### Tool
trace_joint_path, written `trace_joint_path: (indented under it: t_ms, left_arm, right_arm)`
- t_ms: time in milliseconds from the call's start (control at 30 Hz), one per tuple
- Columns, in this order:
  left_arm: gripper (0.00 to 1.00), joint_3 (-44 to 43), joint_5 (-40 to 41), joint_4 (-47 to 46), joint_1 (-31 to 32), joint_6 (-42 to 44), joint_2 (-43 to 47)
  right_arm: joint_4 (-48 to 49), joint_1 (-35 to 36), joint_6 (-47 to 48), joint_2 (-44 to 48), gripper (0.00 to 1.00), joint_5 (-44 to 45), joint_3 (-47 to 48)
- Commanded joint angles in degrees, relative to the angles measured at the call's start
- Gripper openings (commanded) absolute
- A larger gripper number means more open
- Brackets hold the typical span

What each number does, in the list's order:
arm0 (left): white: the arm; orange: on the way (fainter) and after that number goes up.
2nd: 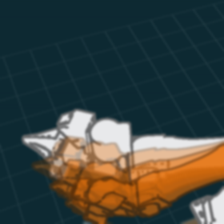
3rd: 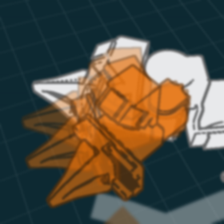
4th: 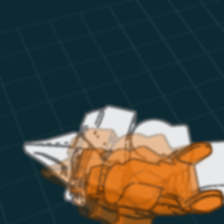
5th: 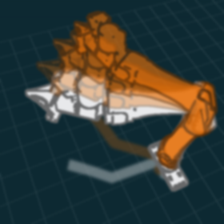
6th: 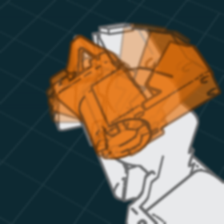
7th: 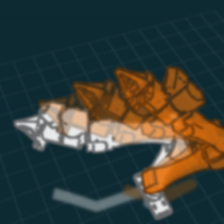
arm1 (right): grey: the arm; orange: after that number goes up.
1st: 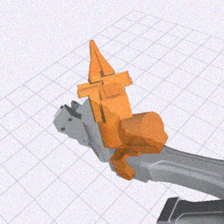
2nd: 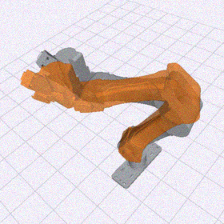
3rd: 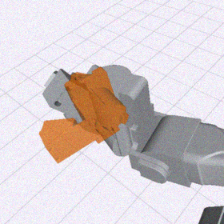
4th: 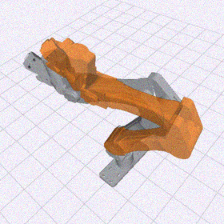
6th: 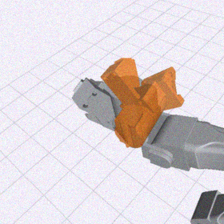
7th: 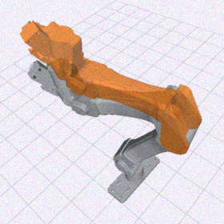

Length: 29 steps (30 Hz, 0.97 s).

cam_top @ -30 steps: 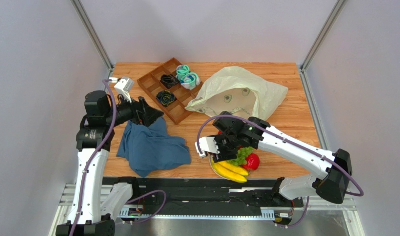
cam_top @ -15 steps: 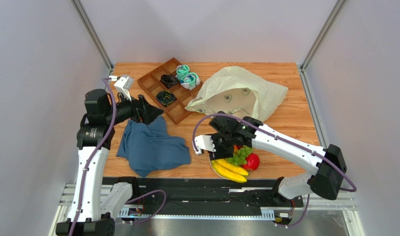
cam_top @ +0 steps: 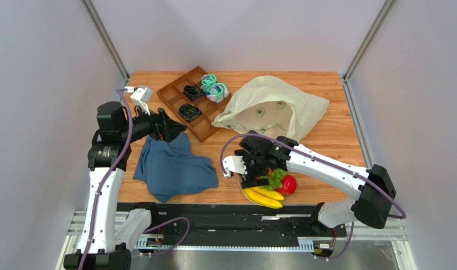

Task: Take the fake fruits out of the plastic bag
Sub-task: Place the fake fruit on the plate, then reset both arms

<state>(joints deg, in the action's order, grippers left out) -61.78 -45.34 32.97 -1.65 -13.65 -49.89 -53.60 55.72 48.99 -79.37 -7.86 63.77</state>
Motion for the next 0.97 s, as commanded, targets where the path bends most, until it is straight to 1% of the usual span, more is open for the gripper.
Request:
trace_joint_path:
  t_ms: [0,200,300,333,367,400,433,467,500,533,567,633,700,733,833,900,933]
  left_arm:
    - [0.99,-1.24,-1.24,-2.3,-0.55,-0.85,-0.65]
    - [0.99,-2.03,-1.59,-2.3,-0.46,-0.94,-1.44]
    - [0.99,-2.12,-1.33,-2.12,-0.46,-0.85,-1.7]
    - [0.99,-1.94,-0.89,-2.03,-0.55,-0.33,-1.7]
    - [0.99,-1.33,-0.45,-1.69,-0.46,0.02,-1.44]
    - [0.99,-1.07,1.55,-1.42,-0.46,0.64,-1.35]
    - [0.99,-0.72,3.23,-1.07,-0.55,1.77,-1.26]
    - [0.99,-0.28,5.16,-0.02,-0.55,2.39,-1.0]
    - [0.99,0.08,9.18,0.25,-0.46,3.18,-0.91]
    - [0.99,0.43,11.31,0.34,-0.46,4.5,-0.91]
    - [0.99,1.48,13.16,-0.01,-0.46,4.94,-0.74]
    - [0.99,2.36,16.68,-1.15,-0.37,6.35,-0.91]
    - [0.99,3.15,18.35,-2.56,-0.46,7.23,-2.23]
    - [0.99,3.16,18.36,-3.0,-0.29,8.97,-3.71]
    - [0.99,2.46,21.17,-2.48,-0.37,10.31,-6.7]
    - [0.99,2.27,20.83,-3.26,-0.28,11.96,-8.9]
    - [0.99,2.28,20.56,-4.22,-0.28,12.76,-10.13]
  right_arm:
    - [1.75,-0.18,-1.62,3.08,0.87,2.67,0.74]
    - [-2.9,-0.35,-2.15,5.81,0.91,3.29,5.13]
    - [-2.48,-3.06,-6.08,7.21,0.96,6.44,9.26]
    - [-1.51,-7.95,-11.76,7.22,0.97,7.23,11.1]
    - [0.58,-11.04,-14.95,7.04,1.0,7.76,14.42]
    - [2.0,-14.21,-18.81,6.6,1.0,10.21,15.85]
    - [3.4,-20.77,-24.76,6.43,1.0,13.54,16.99]
    - [4.64,-24.22,-27.87,6.34,1.0,14.27,18.74]
    - [5.17,-27.48,-30.42,6.42,1.0,14.53,18.76]
    - [6.13,-32.47,-32.36,6.86,1.0,15.49,18.24]
    - [7.8,-33.74,-35.34,7.21,1.0,17.77,17.02]
    - [10.69,-34.98,-37.12,9.58,1.0,24.51,12.1]
    - [12.73,-34.9,-38.09,11.86,1.0,26.66,7.1]
    - [13.61,-34.98,-37.83,13.53,1.0,26.06,5.94]
    - [15.54,-34.98,-37.65,15.03,0.99,25.26,3.56]
    - [17.38,-35.16,-36.61,15.65,0.98,24.3,2.33]
    - [19.48,-35.07,-35.99,16.35,1.0,23.34,1.54]
